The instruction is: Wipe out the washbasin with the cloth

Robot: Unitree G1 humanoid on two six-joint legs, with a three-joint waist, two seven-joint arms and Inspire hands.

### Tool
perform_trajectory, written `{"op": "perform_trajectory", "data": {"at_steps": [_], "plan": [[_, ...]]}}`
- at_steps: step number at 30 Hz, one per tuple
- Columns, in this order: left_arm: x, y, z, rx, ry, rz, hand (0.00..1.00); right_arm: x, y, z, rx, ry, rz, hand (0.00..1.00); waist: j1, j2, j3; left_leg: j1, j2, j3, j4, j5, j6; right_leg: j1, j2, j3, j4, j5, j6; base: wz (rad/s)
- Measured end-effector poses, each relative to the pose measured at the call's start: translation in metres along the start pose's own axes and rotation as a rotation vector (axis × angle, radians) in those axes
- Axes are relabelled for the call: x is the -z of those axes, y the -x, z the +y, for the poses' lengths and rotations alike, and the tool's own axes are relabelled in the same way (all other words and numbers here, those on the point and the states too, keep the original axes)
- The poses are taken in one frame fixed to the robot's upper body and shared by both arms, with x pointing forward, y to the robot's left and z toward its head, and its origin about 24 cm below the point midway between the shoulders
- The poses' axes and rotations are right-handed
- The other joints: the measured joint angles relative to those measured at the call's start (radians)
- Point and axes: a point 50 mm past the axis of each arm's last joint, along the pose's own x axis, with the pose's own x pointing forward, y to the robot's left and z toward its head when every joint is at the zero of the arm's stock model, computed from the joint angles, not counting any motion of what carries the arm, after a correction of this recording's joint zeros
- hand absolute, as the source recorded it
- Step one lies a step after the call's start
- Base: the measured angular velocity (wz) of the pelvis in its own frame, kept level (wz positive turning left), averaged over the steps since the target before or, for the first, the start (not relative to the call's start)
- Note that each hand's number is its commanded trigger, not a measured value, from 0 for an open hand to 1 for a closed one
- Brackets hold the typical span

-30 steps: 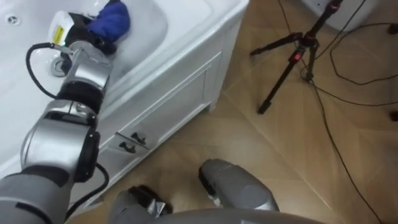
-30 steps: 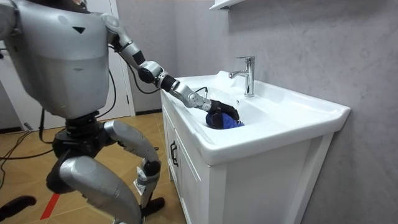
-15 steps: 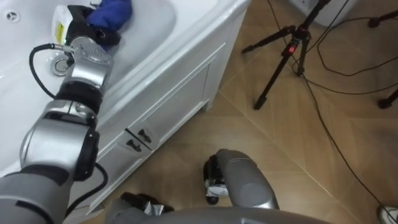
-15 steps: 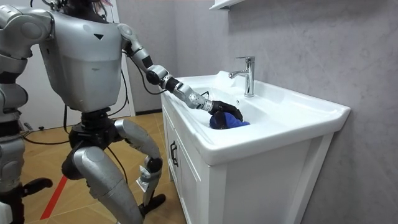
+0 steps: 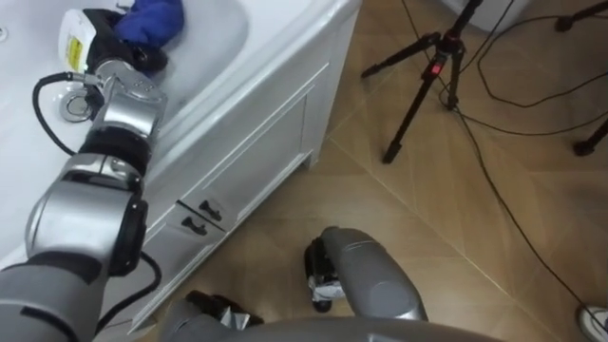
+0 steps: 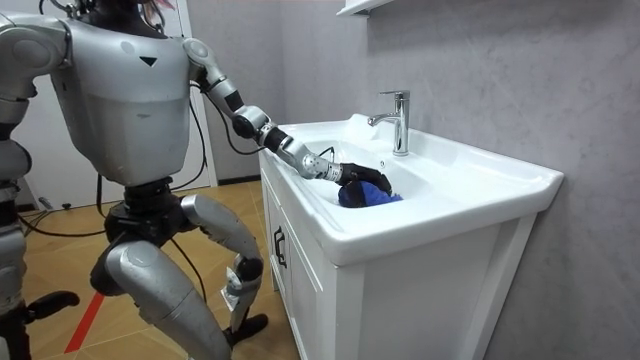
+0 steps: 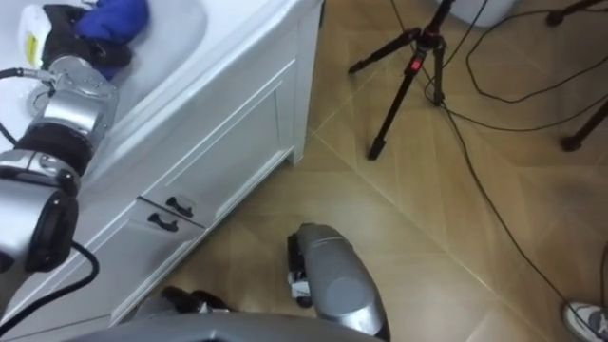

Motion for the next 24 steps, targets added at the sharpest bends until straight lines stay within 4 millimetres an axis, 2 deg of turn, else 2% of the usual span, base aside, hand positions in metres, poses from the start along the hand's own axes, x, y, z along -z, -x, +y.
{"op": "perform_trajectory", "data": {"at_steps": [4, 5, 7, 9, 10, 15, 16, 19, 22, 24], "plan": [[0.012, -0.007, 0.012, -0.036, -0.077, 0.024, 1.0, 0.001, 0.0, 0.001, 0.01, -0.005, -0.011, 0.0, -0.002, 0.006, -0.0039, -0.028, -0.007, -0.035, 0.005, 0.001, -0.002, -0.018, 0.014, 0.012, 0.013, -0.004, -0.007, -0.07], [0.014, -0.008, 0.014, -0.041, -0.105, 0.027, 1.0, 0.001, 0.001, 0.0, 0.013, -0.006, -0.01, 0.0, -0.003, 0.01, -0.0064, -0.04, -0.019, -0.057, 0.008, 0.002, -0.004, -0.023, 0.014, 0.011, 0.02, -0.004, -0.009, 0.0], [0.018, -0.009, 0.016, -0.041, -0.162, 0.027, 1.0, 0.001, 0.001, -0.003, 0.019, -0.006, -0.01, 0.0, 0.001, 0.012, -0.0079, -0.046, -0.021, -0.061, 0.01, 0.002, -0.003, -0.03, 0.014, 0.012, 0.025, -0.004, -0.011, -0.02], [0.023, -0.011, 0.021, -0.052, -0.226, 0.025, 1.0, 0.001, 0.001, -0.004, 0.021, -0.012, -0.015, 0.0, 0.005, 0.008, -0.0066, -0.047, -0.026, -0.066, 0.009, 0.001, -0.003, -0.03, 0.014, 0.012, 0.03, -0.004, -0.015, -0.02], [0.026, -0.012, 0.023, -0.055, -0.256, 0.031, 1.0, 0.001, 0.001, -0.005, 0.024, -0.011, -0.016, 0.0, 0.005, 0.005, -0.0057, -0.05, -0.036, -0.082, 0.011, 0.001, -0.003, -0.03, 0.01, 0.013, 0.038, -0.005, -0.017, 0.03], [0.033, -0.017, 0.032, -0.038, -0.394, 0.033, 1.0, -0.002, 0.003, -0.014, 0.045, -0.063, -0.04, 0.0, 0.011, 0.0, -0.0064, -0.064, -0.046, -0.112, 0.019, -0.006, -0.009, -0.029, 0.01, 0.013, 0.044, -0.006, -0.018, 0.06], [0.036, -0.018, 0.036, -0.037, -0.439, 0.034, 1.0, -0.003, 0.003, -0.017, 0.052, -0.076, -0.05, 0.0, 0.008, -0.001, -0.0068, -0.073, -0.059, -0.134, 0.021, -0.009, -0.014, -0.029, 0.01, 0.013, 0.044, -0.006, -0.018, 0.09], [0.045, -0.023, 0.047, -0.036, -0.558, 0.06, 1.0, -0.006, 0.004, -0.023, 0.07, -0.087, -0.06, 0.0, 0.01, -0.007, -0.0109, -0.084, -0.067, -0.155, 0.039, -0.009, -0.014, -0.029, 0.009, 0.014, 0.056, -0.01, -0.016, 0.03], [0.054, -0.025, 0.057, -0.036, -0.666, 0.093, 1.0, -0.007, 0.004, -0.025, 0.075, -0.089, -0.068, 0.0, 0.019, -0.004, -0.0164, -0.087, -0.072, -0.159, 0.041, -0.009, -0.014, -0.029, 0.009, 0.015, 0.056, -0.013, -0.011, 0.01], [0.054, -0.027, 0.062, -0.046, -0.677, 0.092, 1.0, -0.007, 0.004, -0.025, 0.073, -0.087, -0.067, 0.0, 0.032, -0.006, -0.0147, -0.086, -0.073, -0.158, 0.041, -0.009, -0.014, -0.027, 0.009, 0.013, 0.054, -0.014, -0.009, 0.02]]}}
